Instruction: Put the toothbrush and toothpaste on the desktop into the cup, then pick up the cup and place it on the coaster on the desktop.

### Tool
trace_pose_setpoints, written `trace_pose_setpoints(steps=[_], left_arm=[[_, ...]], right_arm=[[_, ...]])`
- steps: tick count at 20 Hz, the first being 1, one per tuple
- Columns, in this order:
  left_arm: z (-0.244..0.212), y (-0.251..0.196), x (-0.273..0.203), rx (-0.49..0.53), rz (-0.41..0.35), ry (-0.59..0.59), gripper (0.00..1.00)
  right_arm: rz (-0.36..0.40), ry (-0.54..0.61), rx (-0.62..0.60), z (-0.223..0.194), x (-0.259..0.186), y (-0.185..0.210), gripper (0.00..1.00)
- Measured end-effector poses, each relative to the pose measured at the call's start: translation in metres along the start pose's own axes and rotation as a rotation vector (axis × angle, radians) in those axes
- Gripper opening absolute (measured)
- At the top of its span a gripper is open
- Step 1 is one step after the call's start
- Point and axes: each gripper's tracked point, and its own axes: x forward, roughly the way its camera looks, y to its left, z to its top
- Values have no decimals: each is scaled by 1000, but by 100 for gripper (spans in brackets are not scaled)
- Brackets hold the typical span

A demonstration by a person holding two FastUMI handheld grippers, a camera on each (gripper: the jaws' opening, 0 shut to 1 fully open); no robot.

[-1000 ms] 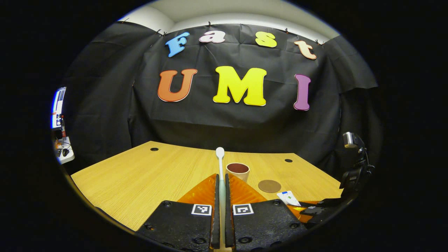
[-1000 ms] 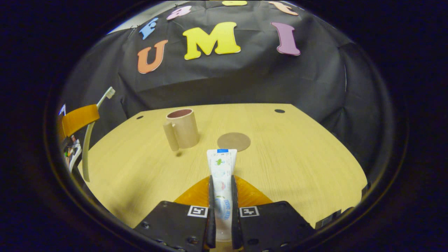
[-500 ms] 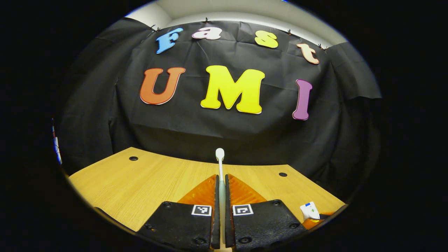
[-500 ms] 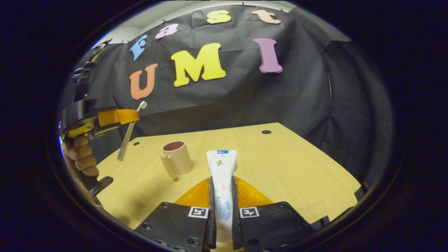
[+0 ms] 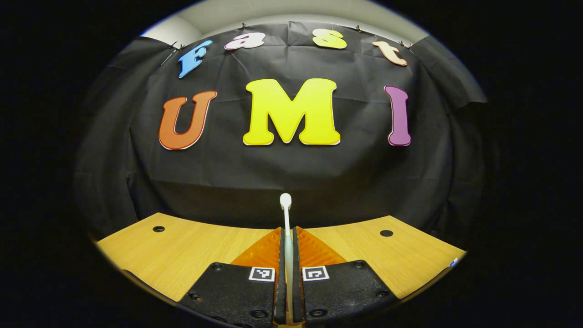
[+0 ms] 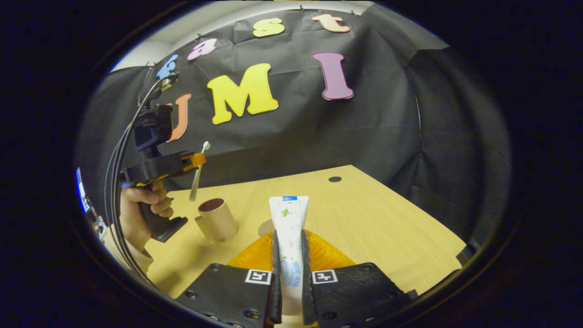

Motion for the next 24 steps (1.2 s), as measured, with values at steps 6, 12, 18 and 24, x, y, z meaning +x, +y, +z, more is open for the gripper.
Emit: trace_pose_setpoints(steps=[6, 12, 18, 24], left_arm=[[3, 0, -2, -15, 5, -1, 10], [-6, 6, -3, -17, 6, 25, 11], [-14, -3, -1, -28, -51, 59, 12], [-15, -10, -27, 31, -91, 105, 100]], right_arm=[[-18, -16, 2, 5, 1, -6, 18], [-10, 7, -18, -4, 3, -1, 18], [-19, 13, -4, -5, 6, -4, 18], [-5, 18, -22, -10, 9, 4, 18]])
